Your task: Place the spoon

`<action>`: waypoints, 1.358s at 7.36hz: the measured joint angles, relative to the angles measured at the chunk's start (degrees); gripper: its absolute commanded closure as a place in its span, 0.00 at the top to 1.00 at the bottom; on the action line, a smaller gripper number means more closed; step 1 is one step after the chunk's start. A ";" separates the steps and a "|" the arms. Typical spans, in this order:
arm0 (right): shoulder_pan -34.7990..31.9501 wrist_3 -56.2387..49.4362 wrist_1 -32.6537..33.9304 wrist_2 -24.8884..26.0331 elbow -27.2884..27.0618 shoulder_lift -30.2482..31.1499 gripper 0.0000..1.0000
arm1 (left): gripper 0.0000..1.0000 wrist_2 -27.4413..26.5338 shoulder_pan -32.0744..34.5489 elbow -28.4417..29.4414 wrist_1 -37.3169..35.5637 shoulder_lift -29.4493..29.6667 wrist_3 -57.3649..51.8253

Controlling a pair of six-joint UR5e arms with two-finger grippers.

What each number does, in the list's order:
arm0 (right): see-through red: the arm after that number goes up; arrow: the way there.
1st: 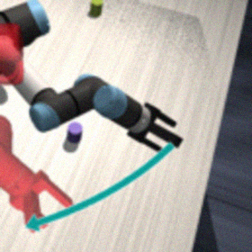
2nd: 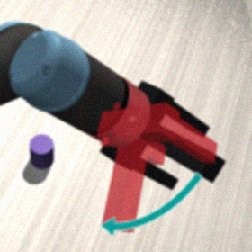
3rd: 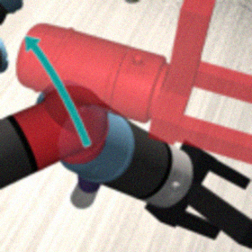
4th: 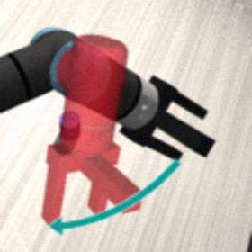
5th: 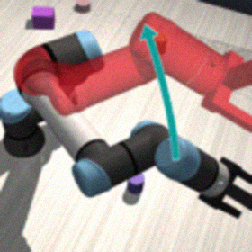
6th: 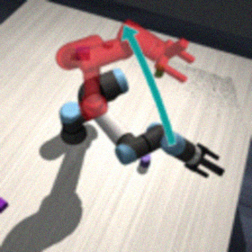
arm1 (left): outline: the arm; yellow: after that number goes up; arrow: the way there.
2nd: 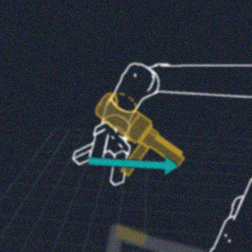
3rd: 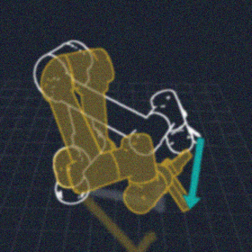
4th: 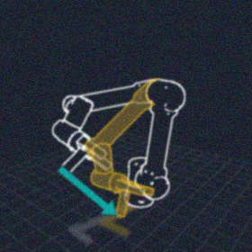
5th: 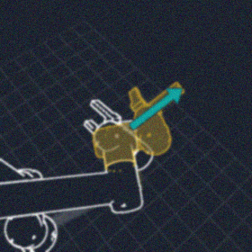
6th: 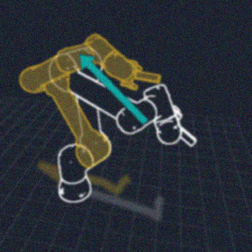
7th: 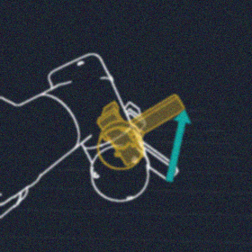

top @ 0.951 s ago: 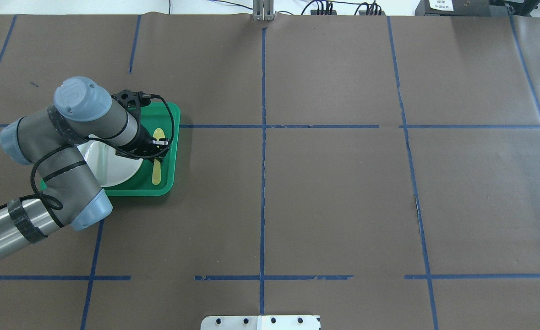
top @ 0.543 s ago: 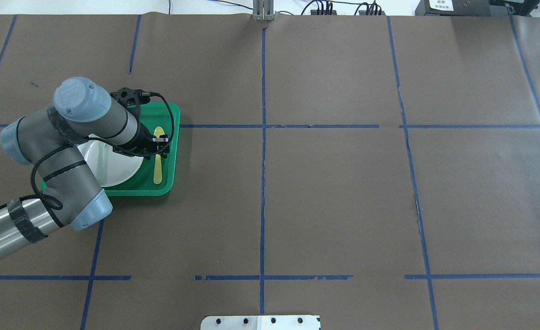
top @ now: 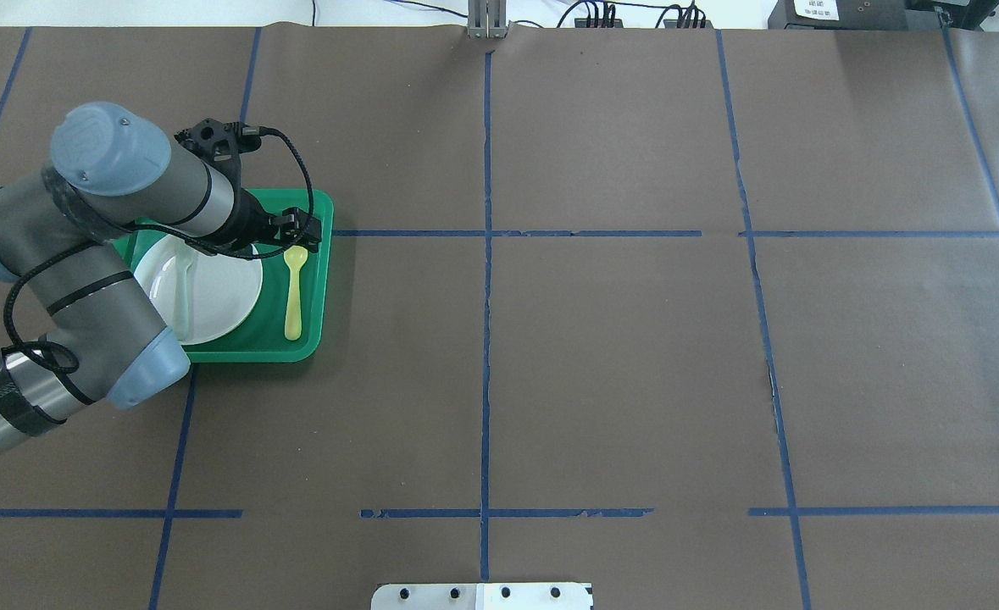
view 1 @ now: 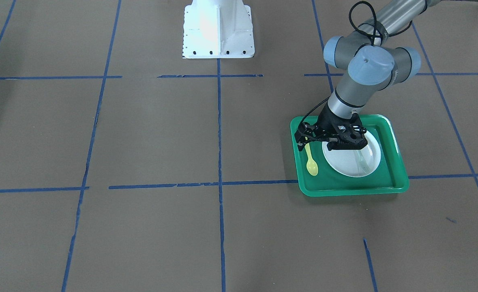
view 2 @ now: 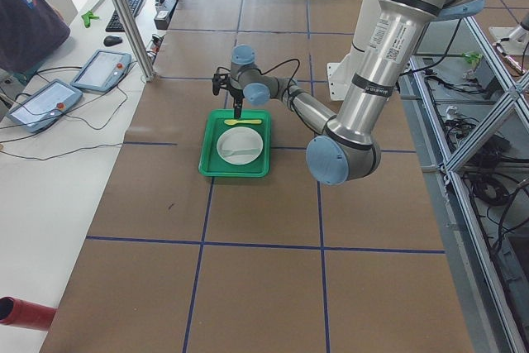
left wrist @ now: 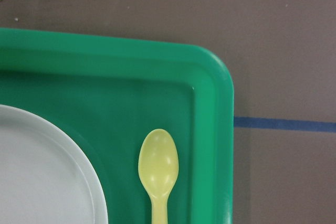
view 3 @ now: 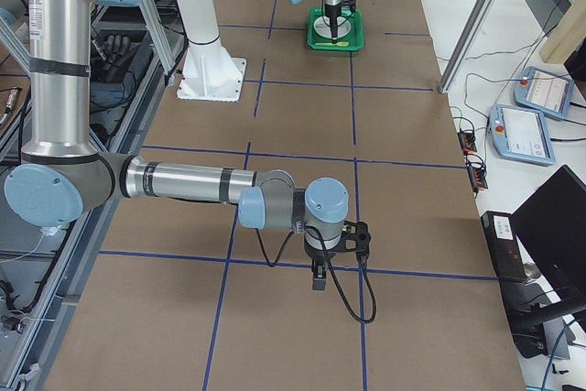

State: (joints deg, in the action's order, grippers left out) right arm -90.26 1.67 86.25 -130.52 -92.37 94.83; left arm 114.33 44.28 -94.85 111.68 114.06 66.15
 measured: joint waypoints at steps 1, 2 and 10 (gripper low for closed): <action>0.00 0.00 0.00 0.00 0.00 0.00 1.00 | 0.99 -0.04 1.94 -1.42 -2.01 -0.36 -1.44; 0.00 0.00 0.02 0.00 0.00 0.00 1.00 | 0.99 -0.06 4.35 -3.48 -3.60 -2.25 -5.06; 0.00 0.02 -0.02 0.04 0.00 0.00 1.00 | 1.00 11.08 35.30 -5.01 -6.23 -28.68 -57.76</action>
State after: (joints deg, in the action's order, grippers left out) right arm -90.26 1.69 86.23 -130.48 -92.37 94.83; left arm 125.41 79.57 -99.87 105.45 85.38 8.38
